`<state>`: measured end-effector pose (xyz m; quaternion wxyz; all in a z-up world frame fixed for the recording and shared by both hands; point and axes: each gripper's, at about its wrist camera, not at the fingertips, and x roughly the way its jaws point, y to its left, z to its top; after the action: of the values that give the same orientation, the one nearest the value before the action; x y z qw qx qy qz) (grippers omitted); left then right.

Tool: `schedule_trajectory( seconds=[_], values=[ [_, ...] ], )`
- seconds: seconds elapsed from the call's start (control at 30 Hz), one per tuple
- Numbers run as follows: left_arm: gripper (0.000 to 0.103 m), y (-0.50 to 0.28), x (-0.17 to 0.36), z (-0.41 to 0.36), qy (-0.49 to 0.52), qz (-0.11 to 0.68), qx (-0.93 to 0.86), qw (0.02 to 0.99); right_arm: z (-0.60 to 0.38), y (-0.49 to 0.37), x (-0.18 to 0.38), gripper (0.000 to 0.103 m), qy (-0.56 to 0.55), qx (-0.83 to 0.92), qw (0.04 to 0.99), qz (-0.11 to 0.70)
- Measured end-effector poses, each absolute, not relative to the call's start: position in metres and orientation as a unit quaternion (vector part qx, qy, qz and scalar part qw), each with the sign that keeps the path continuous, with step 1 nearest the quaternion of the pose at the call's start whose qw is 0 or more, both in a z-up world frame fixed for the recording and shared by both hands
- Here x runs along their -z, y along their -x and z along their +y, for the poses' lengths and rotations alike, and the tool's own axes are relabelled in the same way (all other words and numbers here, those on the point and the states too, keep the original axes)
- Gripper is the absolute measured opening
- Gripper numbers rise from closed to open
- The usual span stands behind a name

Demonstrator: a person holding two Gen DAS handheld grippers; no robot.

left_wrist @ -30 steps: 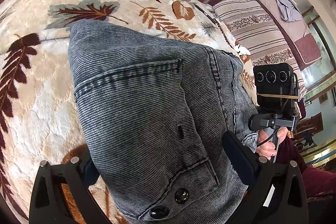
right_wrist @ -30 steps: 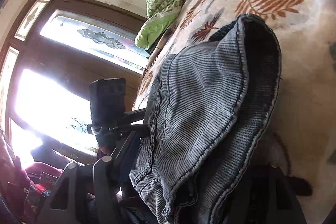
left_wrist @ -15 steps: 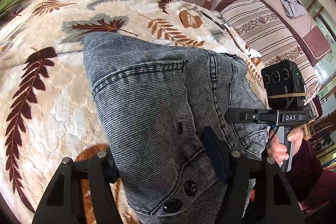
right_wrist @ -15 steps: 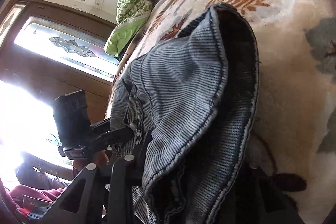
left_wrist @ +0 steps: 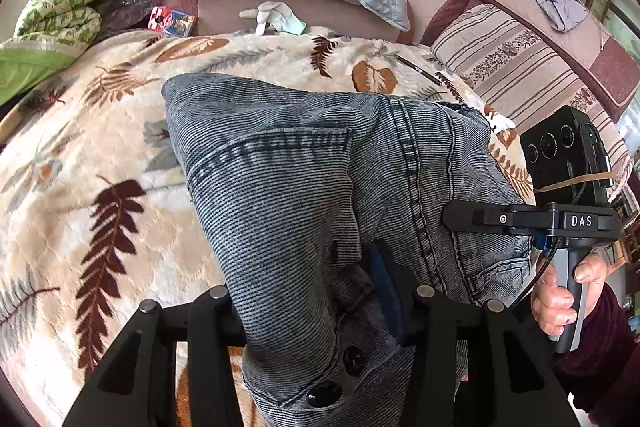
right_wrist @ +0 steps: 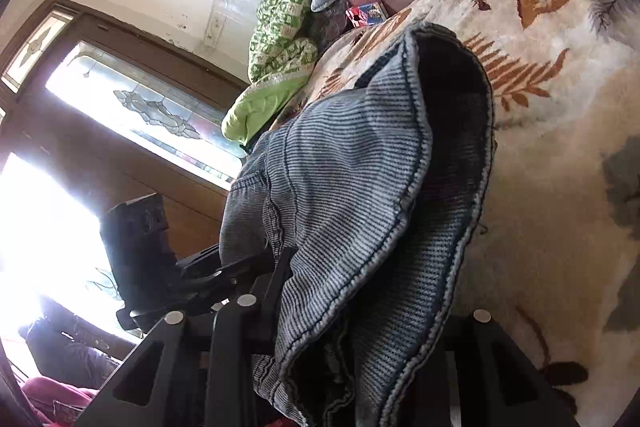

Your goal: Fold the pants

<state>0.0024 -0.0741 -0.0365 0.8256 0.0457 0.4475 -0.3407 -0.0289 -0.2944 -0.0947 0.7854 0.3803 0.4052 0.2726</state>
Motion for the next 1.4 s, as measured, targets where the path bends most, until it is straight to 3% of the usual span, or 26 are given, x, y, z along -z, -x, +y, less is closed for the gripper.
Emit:
schedule_trajectory(
  seconds=[0.5,0.87,1.4],
  values=[
    [0.048,-0.095,-0.012,-0.096,-0.071,0.382,0.248,0.887,-0.319,-0.075,0.061,0.034,-0.402,-0.264,0.798,0.363],
    [0.048,-0.145,0.005,-0.085,-0.072,0.395,0.211,0.891,-0.298,-0.120,0.086,0.034,-0.406,-0.264,0.791,0.374],
    [0.048,-0.163,0.022,-0.090,-0.084,0.404,0.180,0.893,-0.290,-0.123,0.085,0.034,-0.388,-0.248,0.797,0.390]
  ],
)
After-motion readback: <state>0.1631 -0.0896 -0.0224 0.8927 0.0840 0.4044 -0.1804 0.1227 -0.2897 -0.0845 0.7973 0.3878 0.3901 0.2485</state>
